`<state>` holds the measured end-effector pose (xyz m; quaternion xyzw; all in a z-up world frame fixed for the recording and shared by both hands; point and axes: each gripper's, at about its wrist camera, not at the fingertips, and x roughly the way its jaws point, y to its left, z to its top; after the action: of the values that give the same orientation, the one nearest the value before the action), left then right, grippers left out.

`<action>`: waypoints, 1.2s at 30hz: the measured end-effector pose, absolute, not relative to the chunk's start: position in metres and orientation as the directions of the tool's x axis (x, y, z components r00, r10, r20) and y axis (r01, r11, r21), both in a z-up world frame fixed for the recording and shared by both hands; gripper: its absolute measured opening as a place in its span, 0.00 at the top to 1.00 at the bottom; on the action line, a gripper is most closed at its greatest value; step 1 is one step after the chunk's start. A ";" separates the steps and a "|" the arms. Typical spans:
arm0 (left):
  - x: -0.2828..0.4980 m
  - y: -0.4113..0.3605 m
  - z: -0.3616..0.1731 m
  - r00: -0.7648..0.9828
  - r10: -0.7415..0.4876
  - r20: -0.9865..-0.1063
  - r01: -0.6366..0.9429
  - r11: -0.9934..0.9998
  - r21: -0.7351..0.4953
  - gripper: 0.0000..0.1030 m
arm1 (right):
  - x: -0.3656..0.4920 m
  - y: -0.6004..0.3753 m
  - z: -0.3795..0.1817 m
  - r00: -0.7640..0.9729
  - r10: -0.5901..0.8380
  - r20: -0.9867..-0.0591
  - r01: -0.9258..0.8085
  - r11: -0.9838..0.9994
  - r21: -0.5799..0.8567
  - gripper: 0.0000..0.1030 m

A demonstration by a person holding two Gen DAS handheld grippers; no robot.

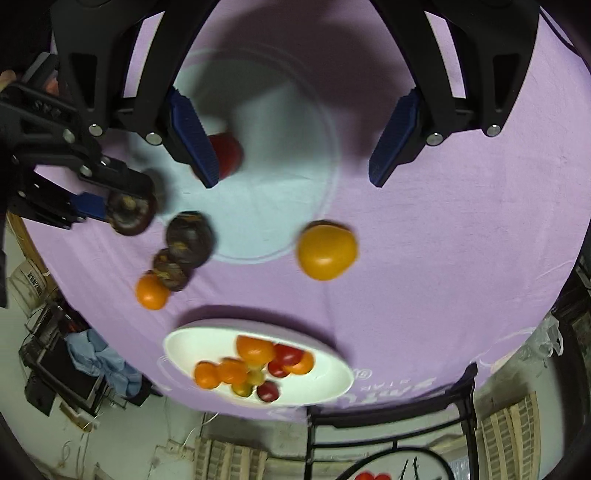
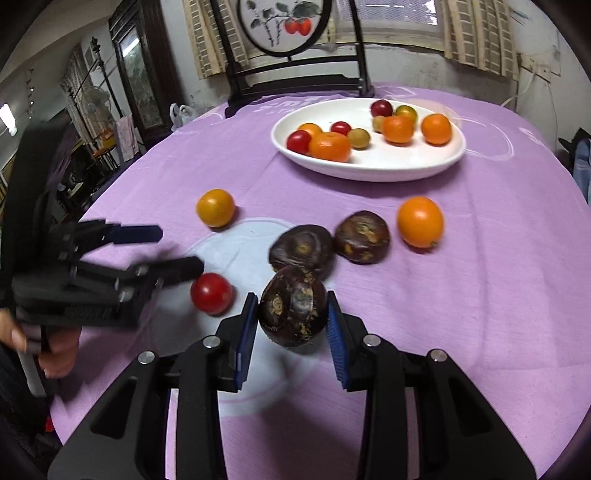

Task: Organize fruits
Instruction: 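Grasp a dark brown mangosteen with the right tool while the left tool grasps a red cherry tomato, then carry both fruits over the white plate and open both tools to release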

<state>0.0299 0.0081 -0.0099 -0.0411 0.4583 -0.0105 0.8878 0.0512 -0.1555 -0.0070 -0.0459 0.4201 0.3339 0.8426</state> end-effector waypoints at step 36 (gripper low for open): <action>0.048 -0.018 0.018 0.603 -0.048 -0.796 0.010 0.999 -0.052 0.70 | 0.042 -0.172 0.026 0.506 0.565 -0.652 -0.614 0.767 0.188 0.65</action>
<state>0.0477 -0.0176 0.0183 -0.0213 0.4450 -0.0160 0.8951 0.0417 -0.1717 0.0262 -0.0336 0.3627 0.3398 0.8671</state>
